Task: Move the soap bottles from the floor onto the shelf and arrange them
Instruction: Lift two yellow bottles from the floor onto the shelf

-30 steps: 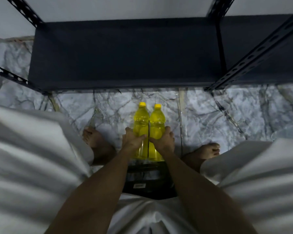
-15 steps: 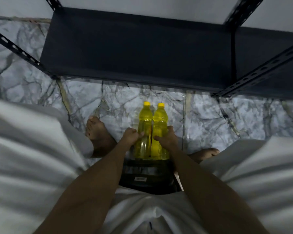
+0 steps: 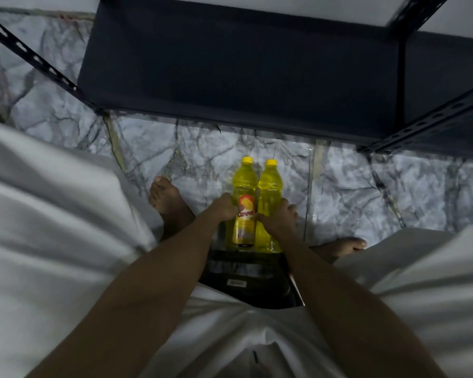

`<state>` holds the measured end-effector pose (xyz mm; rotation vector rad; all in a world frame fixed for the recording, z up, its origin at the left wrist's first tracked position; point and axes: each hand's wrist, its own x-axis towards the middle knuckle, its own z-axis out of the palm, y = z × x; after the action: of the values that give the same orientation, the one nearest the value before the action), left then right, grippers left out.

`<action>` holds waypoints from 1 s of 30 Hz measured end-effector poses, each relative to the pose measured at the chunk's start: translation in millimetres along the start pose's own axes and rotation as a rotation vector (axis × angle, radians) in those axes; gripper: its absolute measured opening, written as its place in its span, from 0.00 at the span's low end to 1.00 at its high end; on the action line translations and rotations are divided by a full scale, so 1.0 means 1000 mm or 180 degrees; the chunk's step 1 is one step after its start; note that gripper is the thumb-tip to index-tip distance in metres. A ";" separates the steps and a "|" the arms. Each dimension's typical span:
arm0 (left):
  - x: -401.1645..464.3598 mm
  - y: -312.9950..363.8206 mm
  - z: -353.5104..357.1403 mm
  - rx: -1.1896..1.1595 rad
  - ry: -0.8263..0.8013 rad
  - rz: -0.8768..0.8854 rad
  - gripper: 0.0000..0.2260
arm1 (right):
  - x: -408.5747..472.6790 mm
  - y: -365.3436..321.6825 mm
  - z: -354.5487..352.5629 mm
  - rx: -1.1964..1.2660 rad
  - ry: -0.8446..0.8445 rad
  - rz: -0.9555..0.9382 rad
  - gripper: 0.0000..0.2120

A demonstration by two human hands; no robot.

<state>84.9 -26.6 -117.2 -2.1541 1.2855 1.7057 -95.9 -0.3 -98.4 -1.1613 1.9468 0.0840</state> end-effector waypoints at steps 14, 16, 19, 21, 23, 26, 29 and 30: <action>-0.008 0.018 -0.002 -0.0063 -0.0372 -0.0362 0.21 | 0.024 0.013 -0.017 0.0925 -0.0474 0.0158 0.35; -0.008 0.020 -0.003 -0.0173 -0.0528 -0.0466 0.20 | 0.026 0.017 -0.023 0.1146 -0.0666 0.0126 0.28; -0.004 0.021 -0.007 -0.0560 -0.0725 -0.0635 0.19 | 0.028 0.020 -0.035 0.1612 -0.1085 0.0272 0.27; -0.001 0.020 -0.008 -0.0756 -0.0767 -0.0685 0.24 | 0.035 0.020 -0.032 0.1833 -0.1190 0.0400 0.40; -0.003 0.020 -0.006 -0.0714 -0.0783 -0.0586 0.38 | 0.033 0.012 -0.026 0.1945 -0.1125 0.0378 0.47; 0.001 0.012 0.008 -0.0621 -0.0327 -0.0144 0.33 | 0.024 -0.002 -0.019 0.1665 -0.0769 0.0319 0.41; 0.004 0.006 0.014 -0.0929 -0.0159 -0.0215 0.39 | 0.025 -0.003 -0.017 0.1678 -0.0636 0.0405 0.36; 0.005 0.004 0.014 -0.0996 -0.0187 -0.0197 0.40 | 0.024 -0.005 -0.018 0.1750 -0.0613 0.0444 0.34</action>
<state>71.2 -24.3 -124.8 -2.2539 0.9809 2.0434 -108.5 -27.9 -101.3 -0.6304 1.7237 -0.2444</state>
